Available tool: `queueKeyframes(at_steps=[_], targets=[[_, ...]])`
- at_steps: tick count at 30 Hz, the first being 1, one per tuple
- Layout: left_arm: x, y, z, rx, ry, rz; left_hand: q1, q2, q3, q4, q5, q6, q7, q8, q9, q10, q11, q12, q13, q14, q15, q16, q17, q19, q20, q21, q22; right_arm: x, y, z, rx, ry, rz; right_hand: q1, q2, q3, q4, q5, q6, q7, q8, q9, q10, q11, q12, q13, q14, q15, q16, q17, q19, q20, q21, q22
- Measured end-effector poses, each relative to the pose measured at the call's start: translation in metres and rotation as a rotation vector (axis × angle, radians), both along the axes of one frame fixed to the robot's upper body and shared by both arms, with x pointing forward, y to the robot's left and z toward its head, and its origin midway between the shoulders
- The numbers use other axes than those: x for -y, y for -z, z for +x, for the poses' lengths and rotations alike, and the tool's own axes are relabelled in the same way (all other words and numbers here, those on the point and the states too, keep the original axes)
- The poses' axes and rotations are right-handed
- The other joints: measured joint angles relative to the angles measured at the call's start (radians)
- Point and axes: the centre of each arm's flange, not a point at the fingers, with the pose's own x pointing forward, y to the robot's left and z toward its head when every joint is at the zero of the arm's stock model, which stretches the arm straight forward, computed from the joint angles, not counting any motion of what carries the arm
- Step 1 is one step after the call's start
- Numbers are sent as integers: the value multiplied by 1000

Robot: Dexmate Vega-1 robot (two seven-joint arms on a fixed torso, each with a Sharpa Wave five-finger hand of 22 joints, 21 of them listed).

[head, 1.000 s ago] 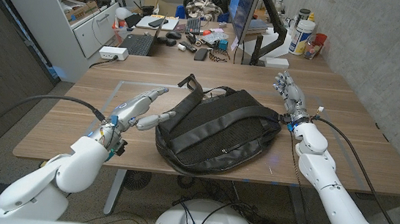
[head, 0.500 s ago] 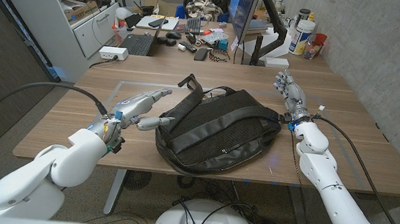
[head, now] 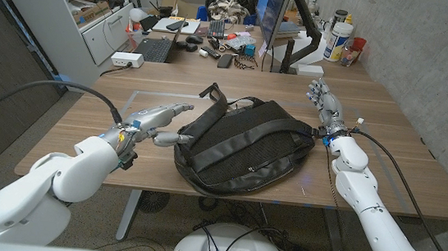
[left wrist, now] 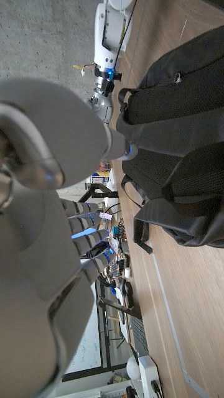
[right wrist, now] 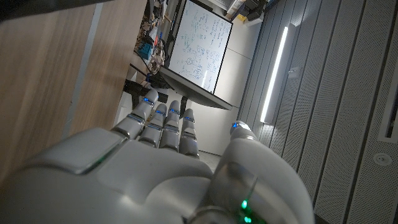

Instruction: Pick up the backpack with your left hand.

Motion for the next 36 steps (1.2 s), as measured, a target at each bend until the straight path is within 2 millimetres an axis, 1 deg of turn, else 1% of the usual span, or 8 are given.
queueKeyframes(at_steps=[9, 11, 13, 16, 25, 30, 34, 36], targets=[[1, 9, 6, -56, -16, -13, 4, -3, 0, 0, 0, 0, 0, 0, 0, 4, -4, 0, 0, 2, -2, 0, 0, 7, 7, 0, 0, 1, 1, 1, -2, 0, 5, 0, 0, 0, 0, 0, 0, 0, 0, 0, 0, 0, -8, 0, 0, 0, 0, 0, 0, 0, -7, 0], [1, 11, 7, -69, -18, -22, 14, -1, 0, 0, 0, 0, 0, 0, 0, 4, -4, 0, 0, 2, -2, 0, 0, 9, 8, 0, 5, 1, 0, 1, -2, -1, 5, 0, 0, 0, 0, 0, 0, 0, 0, 0, 0, 0, -8, 0, 0, 0, 0, 0, 0, 0, -7, 0], [2, 12, 8, -72, -16, -21, 14, -1, 3, -3, 0, 5, -5, 0, 0, 4, -4, 0, 0, 2, -2, 0, 0, 9, 8, 0, 5, 0, 0, 1, -2, -1, 4, 0, 0, -1, -1, 0, 0, 0, 0, 0, 0, 0, -8, 0, 0, 0, 0, 0, 0, 0, -10, 0], [2, 15, 11, -94, -17, -35, 16, 1, 4, -4, 0, 5, -5, 0, 0, 4, -4, 0, 0, 2, -2, 0, 1, 9, 8, 0, 5, -1, -1, 1, 0, -6, 2, 0, 0, 0, -6, 0, 0, 0, 0, 0, 0, 0, -8, 0, 0, 0, 0, 0, 0, 0, -10, 0], [5, 23, 19, -136, -12, -52, 21, 7, 2, -7, 0, 5, -5, 0, 0, 4, -4, 0, 0, 2, -2, 0, 2, 14, 14, 0, 5, -5, -3, 3, 2, -16, -3, 0, 0, 0, -6, 0, 0, 0, 0, 0, 0, 0, -8, 0, 0, 0, 0, 0, 4, 4, -14, 0], [5, 26, 23, -152, -20, -55, 27, 1, 2, -7, 0, 5, -5, 0, 0, 4, -3, 0, 0, 7, 3, 0, 2, 17, 16, 0, 5, -7, -4, 4, 2, -22, -5, 0, 0, 0, -6, 0, 0, 0, 0, 0, 0, 0, -8, 0, 0, 0, 0, 0, 4, 4, -14, 0], [1, 27, 25, -164, -41, -73, 27, 1, 5, -10, 0, 5, -5, 0, 0, 4, -3, 0, 0, 7, 3, 0, 2, 18, 18, 0, 5, -8, -4, 4, 1, -23, -4, 0, 0, 0, -6, 0, 0, 0, 0, 0, 4, -4, -8, 0, 0, 0, 0, 0, 4, 4, -18, 0], [6, 28, 27, -169, -31, -46, 27, 1, 5, -10, 0, 5, -5, 0, 0, 4, -3, 0, 0, 7, 3, 0, 2, 18, 18, 0, 5, -8, -4, 4, 2, -26, -5, 0, 0, 0, -6, 0, 0, 0, 0, 0, 5, -6, -8, 0, 0, 0, 0, 0, 4, 4, -18, 0]])
